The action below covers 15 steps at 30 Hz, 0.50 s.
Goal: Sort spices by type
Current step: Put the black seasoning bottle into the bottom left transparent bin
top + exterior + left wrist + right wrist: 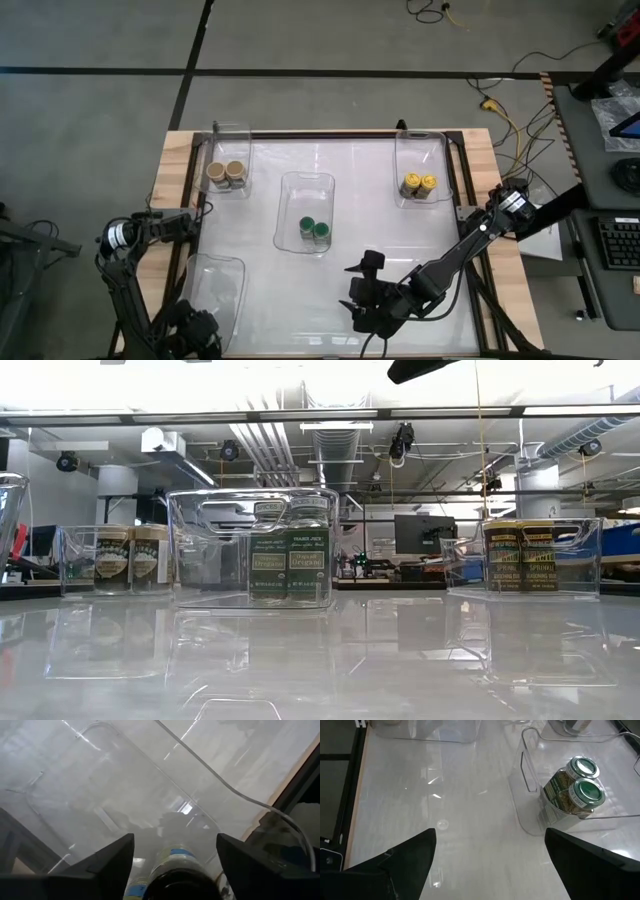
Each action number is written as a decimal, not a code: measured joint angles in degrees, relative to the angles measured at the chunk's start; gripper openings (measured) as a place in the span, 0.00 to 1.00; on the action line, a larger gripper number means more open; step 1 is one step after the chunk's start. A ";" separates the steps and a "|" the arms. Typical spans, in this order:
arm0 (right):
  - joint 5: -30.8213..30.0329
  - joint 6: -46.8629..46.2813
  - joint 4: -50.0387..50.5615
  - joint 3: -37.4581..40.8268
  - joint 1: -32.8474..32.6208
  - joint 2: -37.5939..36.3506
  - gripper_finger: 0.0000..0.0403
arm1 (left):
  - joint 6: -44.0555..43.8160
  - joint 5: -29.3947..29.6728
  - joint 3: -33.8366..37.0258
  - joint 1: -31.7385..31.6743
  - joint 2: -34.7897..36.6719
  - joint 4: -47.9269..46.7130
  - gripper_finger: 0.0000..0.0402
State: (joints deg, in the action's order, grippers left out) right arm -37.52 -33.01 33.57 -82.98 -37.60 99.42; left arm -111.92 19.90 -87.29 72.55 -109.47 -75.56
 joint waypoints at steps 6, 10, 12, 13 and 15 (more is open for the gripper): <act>0.00 0.02 0.03 0.00 0.00 0.00 0.91 | 0.18 0.13 0.00 -0.43 0.50 -1.04 0.69; 0.00 0.02 0.03 0.00 0.04 0.00 0.91 | 0.93 0.31 0.00 -1.10 0.65 -1.99 0.69; 0.00 0.04 0.02 0.00 0.04 0.00 0.91 | 2.09 0.35 -0.15 -1.46 0.65 -2.05 0.69; 0.00 0.05 0.03 0.00 0.06 0.00 0.91 | 2.42 0.35 -0.31 -1.59 0.65 -2.09 0.69; 0.00 0.16 0.03 0.00 0.13 0.00 0.91 | 3.41 0.23 -0.86 -1.89 0.65 -2.49 0.69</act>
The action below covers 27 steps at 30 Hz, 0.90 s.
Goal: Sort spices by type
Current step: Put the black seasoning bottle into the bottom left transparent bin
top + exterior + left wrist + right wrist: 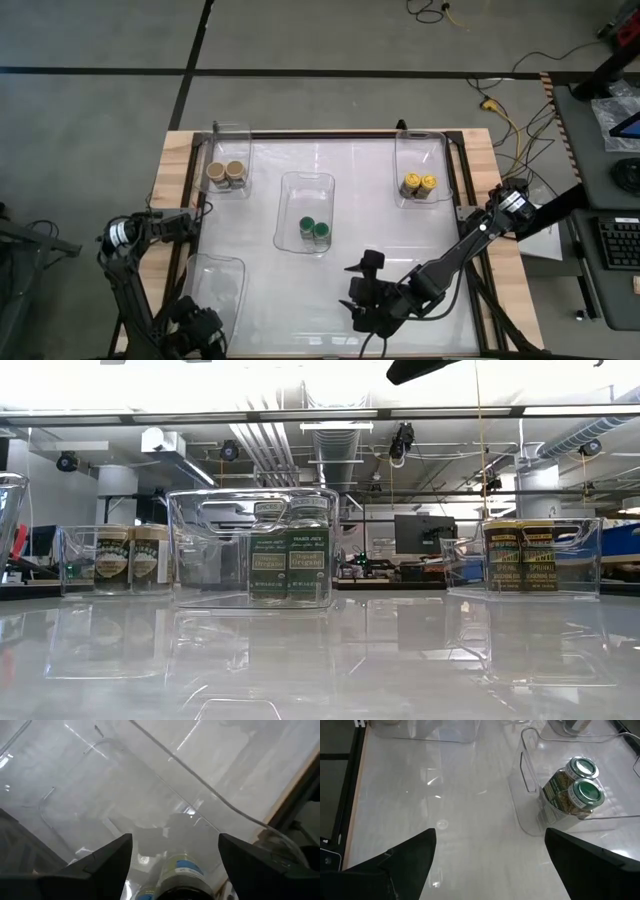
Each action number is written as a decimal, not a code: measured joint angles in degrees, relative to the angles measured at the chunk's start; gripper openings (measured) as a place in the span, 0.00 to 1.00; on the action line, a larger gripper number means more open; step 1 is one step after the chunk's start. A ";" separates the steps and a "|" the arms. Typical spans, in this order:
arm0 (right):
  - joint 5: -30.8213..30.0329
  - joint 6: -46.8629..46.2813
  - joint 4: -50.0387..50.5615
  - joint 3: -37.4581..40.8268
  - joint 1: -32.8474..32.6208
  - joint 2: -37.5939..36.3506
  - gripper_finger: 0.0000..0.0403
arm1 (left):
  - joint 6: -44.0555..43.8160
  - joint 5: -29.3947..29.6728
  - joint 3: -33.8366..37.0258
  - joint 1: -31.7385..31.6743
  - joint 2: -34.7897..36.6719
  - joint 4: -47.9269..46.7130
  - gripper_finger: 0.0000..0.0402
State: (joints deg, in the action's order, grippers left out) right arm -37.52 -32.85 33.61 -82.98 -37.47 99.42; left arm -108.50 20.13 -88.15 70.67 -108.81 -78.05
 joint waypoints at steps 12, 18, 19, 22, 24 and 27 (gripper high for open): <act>-0.02 0.39 -0.02 -0.02 0.02 0.00 0.91 | 2.91 -3.69 -3.97 -0.56 0.07 -5.43 0.69; -0.02 0.43 0.00 -0.02 0.02 0.00 0.91 | 3.58 -5.86 -3.97 -0.62 0.07 -5.58 0.70; -0.02 0.43 0.00 -0.01 0.02 0.00 0.91 | 3.71 -5.84 -3.97 -0.69 0.07 -5.57 0.69; -0.02 0.43 0.00 -0.02 0.02 0.00 0.91 | 3.97 -5.69 -3.97 -0.71 0.07 -6.06 0.70; -0.02 0.41 -0.02 0.00 0.02 0.00 0.91 | 3.93 -5.69 -3.95 -0.73 0.07 -6.79 0.70; -0.02 0.34 0.00 -0.01 0.02 0.00 0.91 | 3.91 -5.67 -3.57 -0.78 0.07 -7.27 0.70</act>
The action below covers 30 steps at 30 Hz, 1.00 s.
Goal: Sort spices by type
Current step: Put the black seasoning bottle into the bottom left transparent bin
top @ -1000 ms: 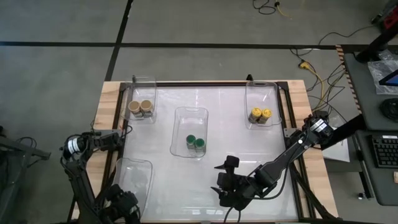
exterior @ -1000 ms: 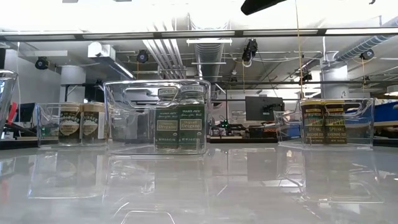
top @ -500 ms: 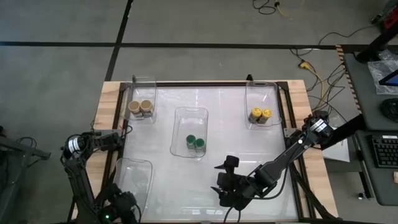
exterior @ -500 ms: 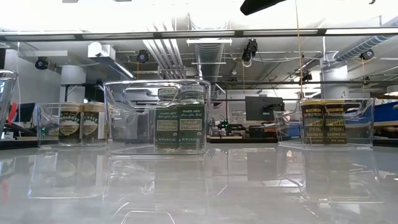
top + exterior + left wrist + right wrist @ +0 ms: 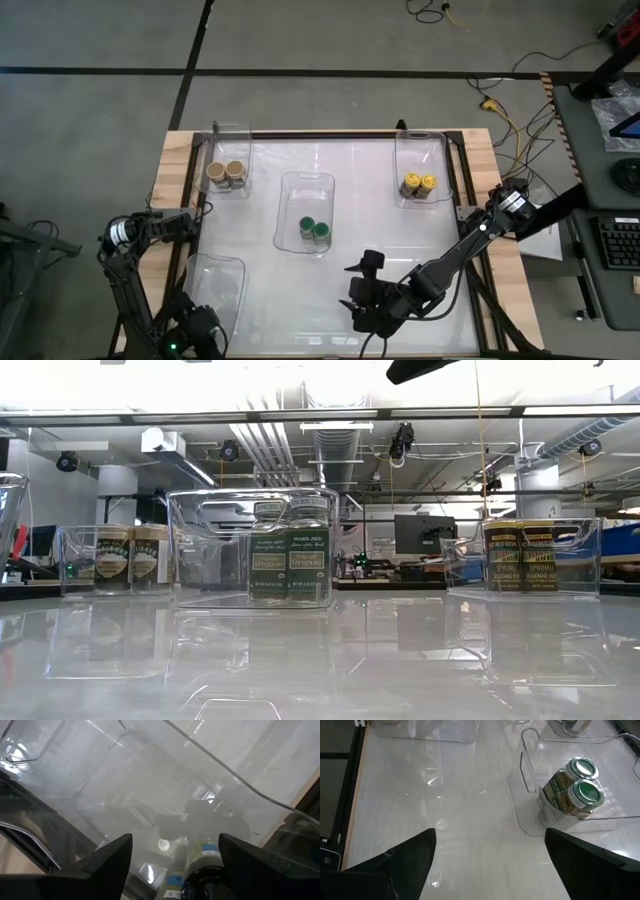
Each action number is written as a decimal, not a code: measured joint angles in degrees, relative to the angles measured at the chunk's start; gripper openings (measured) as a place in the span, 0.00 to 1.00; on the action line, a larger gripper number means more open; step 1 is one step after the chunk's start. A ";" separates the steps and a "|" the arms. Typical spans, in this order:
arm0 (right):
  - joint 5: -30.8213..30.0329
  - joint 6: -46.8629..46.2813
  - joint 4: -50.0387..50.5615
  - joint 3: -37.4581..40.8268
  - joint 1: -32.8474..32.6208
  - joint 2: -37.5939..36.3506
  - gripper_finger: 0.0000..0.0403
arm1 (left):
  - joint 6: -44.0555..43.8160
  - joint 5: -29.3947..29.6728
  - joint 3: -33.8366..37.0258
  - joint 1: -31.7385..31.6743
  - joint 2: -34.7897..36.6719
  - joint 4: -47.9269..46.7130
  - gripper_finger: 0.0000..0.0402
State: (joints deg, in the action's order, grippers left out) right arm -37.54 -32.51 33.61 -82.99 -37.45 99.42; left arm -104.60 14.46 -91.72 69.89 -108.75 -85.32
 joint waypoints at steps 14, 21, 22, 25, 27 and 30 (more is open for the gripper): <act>0.00 -0.09 -0.02 -0.01 0.00 0.00 0.91 | -0.02 -0.04 0.32 0.02 0.00 -0.75 0.70; 0.00 -0.09 0.00 -0.01 0.00 0.00 0.91 | 0.20 -2.21 0.34 0.02 0.00 -0.83 0.70; 0.00 -0.09 0.00 -0.01 0.00 0.00 0.91 | 0.22 -2.23 0.34 0.02 0.00 -1.07 0.70; -0.01 -0.09 0.00 0.01 0.00 0.00 0.91 | 0.32 -2.25 0.34 0.02 0.00 -1.81 0.70; -0.01 -0.09 0.00 0.01 0.00 0.00 0.91 | 0.39 -2.30 0.34 0.02 0.00 -2.49 0.70; -0.02 -0.09 0.00 0.01 0.00 0.00 0.91 | 0.39 -2.55 0.34 0.02 0.00 -3.02 0.70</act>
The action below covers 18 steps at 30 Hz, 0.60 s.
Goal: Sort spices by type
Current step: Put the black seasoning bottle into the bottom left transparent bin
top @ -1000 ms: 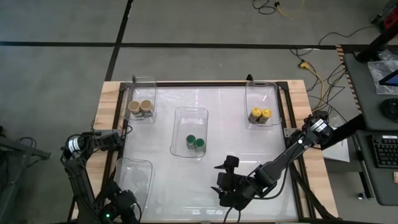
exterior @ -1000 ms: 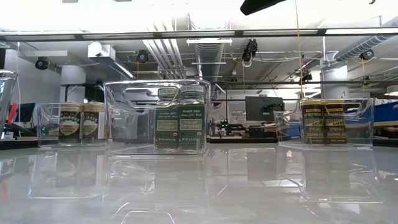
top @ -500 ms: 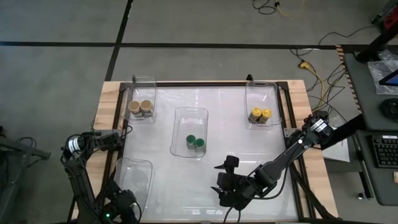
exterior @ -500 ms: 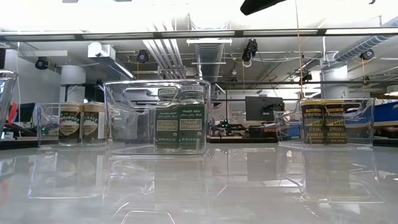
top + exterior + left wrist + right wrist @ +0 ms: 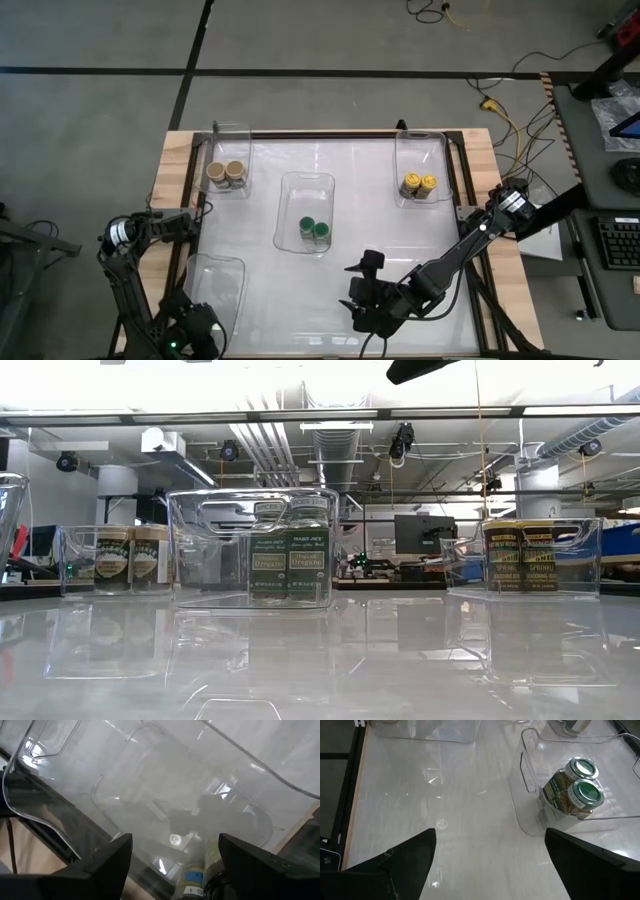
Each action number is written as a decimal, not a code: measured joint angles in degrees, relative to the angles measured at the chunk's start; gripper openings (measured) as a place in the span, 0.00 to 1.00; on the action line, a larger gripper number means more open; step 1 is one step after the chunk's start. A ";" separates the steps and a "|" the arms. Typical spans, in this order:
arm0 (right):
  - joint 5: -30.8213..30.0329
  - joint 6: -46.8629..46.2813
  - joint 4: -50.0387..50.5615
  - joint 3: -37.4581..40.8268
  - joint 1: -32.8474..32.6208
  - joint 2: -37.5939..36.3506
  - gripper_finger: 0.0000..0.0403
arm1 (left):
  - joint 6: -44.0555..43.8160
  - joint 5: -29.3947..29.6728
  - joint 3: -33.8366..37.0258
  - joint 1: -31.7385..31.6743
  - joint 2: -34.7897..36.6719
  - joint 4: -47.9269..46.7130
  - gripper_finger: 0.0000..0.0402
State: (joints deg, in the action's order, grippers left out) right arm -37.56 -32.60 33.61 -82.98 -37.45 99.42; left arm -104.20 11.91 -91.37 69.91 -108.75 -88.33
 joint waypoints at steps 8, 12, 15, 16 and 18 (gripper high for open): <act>0.02 0.00 0.00 0.00 0.00 0.00 0.91 | -0.02 -1.80 0.00 0.00 0.00 -0.18 0.70; 0.02 0.00 0.00 0.00 0.00 0.00 0.91 | 0.00 -2.08 0.00 0.02 0.00 -0.91 0.70; 0.02 0.00 0.00 0.02 0.00 0.00 0.91 | -0.01 -2.09 0.00 0.00 0.00 -1.74 0.70; 0.00 0.00 0.00 0.02 0.00 0.00 0.91 | 0.15 -2.08 0.01 0.00 0.00 -1.69 0.70; 0.01 0.00 0.00 0.02 0.00 0.00 0.91 | 1.06 -2.06 0.00 0.00 0.00 -1.70 0.70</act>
State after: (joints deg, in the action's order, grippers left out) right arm -37.55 -32.60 33.61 -82.96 -37.45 99.42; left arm -103.14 9.85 -91.37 69.91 -108.75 -90.04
